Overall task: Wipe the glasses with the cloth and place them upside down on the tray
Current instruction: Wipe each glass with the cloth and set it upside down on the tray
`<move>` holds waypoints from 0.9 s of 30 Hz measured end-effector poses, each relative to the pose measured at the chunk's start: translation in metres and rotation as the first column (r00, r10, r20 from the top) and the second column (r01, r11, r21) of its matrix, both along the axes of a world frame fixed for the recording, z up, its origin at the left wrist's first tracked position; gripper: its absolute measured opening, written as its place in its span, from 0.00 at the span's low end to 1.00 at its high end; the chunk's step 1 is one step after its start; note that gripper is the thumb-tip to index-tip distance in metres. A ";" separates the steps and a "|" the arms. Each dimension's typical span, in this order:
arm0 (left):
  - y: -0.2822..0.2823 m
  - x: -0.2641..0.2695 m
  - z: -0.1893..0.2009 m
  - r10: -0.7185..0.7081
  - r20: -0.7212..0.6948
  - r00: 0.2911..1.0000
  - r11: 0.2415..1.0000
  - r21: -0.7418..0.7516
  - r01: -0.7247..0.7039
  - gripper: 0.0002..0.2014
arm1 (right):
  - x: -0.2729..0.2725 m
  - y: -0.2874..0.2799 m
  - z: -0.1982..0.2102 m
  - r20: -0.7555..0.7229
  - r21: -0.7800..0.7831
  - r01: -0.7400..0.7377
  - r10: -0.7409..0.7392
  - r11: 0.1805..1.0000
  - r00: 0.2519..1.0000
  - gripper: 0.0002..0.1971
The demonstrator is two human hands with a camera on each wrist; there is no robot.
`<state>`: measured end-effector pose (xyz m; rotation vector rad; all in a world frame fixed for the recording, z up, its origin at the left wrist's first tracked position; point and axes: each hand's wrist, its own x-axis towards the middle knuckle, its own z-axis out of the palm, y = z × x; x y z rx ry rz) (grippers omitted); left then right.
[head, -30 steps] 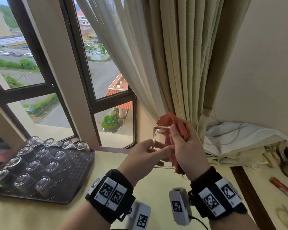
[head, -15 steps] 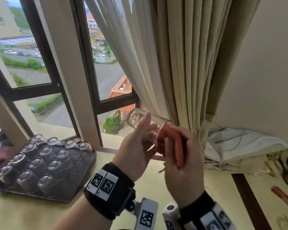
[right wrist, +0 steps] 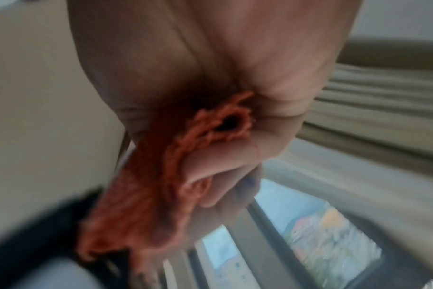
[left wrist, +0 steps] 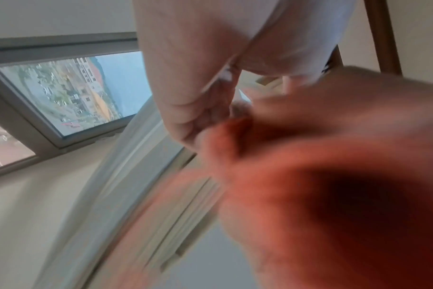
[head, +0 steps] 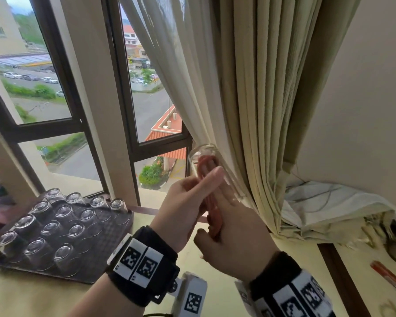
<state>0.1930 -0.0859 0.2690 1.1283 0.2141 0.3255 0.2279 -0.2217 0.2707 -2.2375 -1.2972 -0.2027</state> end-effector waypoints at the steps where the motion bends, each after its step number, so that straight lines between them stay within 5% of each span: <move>1: 0.001 0.000 0.000 0.006 -0.003 1.000 1.000 0.029 -0.006 0.39 | 0.001 0.003 -0.001 -0.068 0.024 0.011 -0.009 1.000 0.998 0.43; 3: 0.007 -0.001 0.003 -0.009 0.005 1.000 0.998 0.059 0.008 0.40 | 0.002 0.007 0.001 -0.340 0.139 -0.007 0.054 0.990 0.939 0.37; 4: 0.012 -0.001 0.004 -0.031 0.012 0.999 0.998 0.060 0.030 0.38 | 0.002 0.010 0.003 -0.523 0.258 -0.018 0.155 0.966 0.838 0.34; 7: 0.020 -0.004 0.010 -0.094 0.039 0.995 0.995 0.019 0.093 0.25 | -0.004 0.013 0.007 -0.801 0.580 0.123 0.538 0.805 0.262 0.23; 8: 0.021 -0.005 0.012 -0.101 0.051 0.994 0.995 0.013 0.100 0.24 | -0.008 0.014 0.006 -0.789 0.614 0.183 0.599 0.768 0.134 0.22; 9: 0.022 -0.005 0.015 -0.090 0.065 0.994 0.996 0.009 0.090 0.24 | -0.009 0.014 0.005 -0.788 0.613 0.213 0.608 0.761 0.093 0.22; 10: 0.025 -0.005 0.018 -0.062 0.074 0.995 0.998 0.002 0.063 0.24 | -0.009 0.013 0.004 -0.809 0.587 0.219 0.575 0.779 0.123 0.21; 11: 0.028 -0.004 0.020 -0.023 0.076 0.997 1.000 -0.005 0.023 0.26 | -0.009 0.013 0.005 -0.837 0.531 0.173 0.483 0.829 0.258 0.21; 12: 0.033 -0.003 0.021 0.012 0.069 0.998 1.000 0.008 -0.013 0.27 | -0.009 0.012 0.008 -0.792 0.434 0.070 0.343 0.898 0.505 0.22; 13: 0.037 -0.004 0.022 0.032 0.055 0.998 0.998 0.043 -0.034 0.28 | -0.006 0.011 0.007 -0.590 0.252 -0.023 0.173 0.967 0.789 0.24; 14: 0.038 -0.005 0.021 0.038 0.039 0.999 0.995 0.095 -0.042 0.29 | -0.005 0.012 0.007 -0.291 0.024 -0.036 0.041 0.999 0.956 0.27; 15: 0.037 -0.007 0.020 0.034 0.027 0.999 0.987 0.154 -0.038 0.29 | -0.004 0.015 0.009 -0.023 -0.146 0.039 -0.043 0.988 0.999 0.29; 17: 0.031 -0.010 0.014 0.029 0.004 1.000 0.965 0.262 -0.029 0.30 | -0.007 0.023 0.011 0.176 -0.186 0.170 -0.138 0.968 0.975 0.30; 19: 0.028 -0.011 0.011 0.023 -0.013 1.000 0.962 0.274 -0.018 0.29 | -0.009 0.027 0.006 0.089 -0.097 0.135 -0.127 0.986 0.988 0.29; 20: 0.029 -0.011 0.010 0.008 -0.014 1.000 0.969 0.249 -0.004 0.28 | -0.008 0.028 0.003 -0.083 0.029 0.069 -0.066 0.997 0.994 0.29; 21: 0.031 -0.012 0.010 -0.015 -0.014 1.000 0.978 0.208 0.017 0.27 | -0.008 0.028 0.005 -0.364 0.185 0.049 0.022 0.982 0.931 0.27; 22: 0.034 -0.012 0.010 -0.047 -0.012 0.999 0.986 0.162 0.048 0.25 | -0.013 0.027 0.011 -0.654 0.339 0.071 0.181 0.938 0.734 0.24; 23: 0.036 -0.014 0.010 -0.079 -0.001 0.997 0.991 0.110 0.078 0.23 | -0.019 0.028 0.013 -0.821 0.449 0.135 0.347 0.884 0.454 0.20; 24: 0.036 -0.015 0.011 -0.103 0.016 0.995 0.992 0.068 0.102 0.22 | -0.026 0.029 0.014 -0.848 0.528 0.217 0.499 0.821 0.177 0.16; 25: 0.036 -0.015 0.013 -0.115 0.034 0.993 0.993 0.037 0.114 0.20 | -0.031 0.030 0.014 -0.810 0.562 0.298 0.586 0.771 0.010 0.14; 26: 0.036 -0.014 0.014 -0.104 0.046 0.994 0.994 0.018 0.103 0.19 | -0.033 0.030 0.012 -0.798 0.553 0.340 0.601 0.761 -0.049 0.13; 27: 0.038 -0.012 0.016 -0.070 0.048 0.996 0.998 0.000 0.070 0.17 | -0.032 0.029 0.010 -0.835 0.524 0.325 0.549 0.787 0.017 0.14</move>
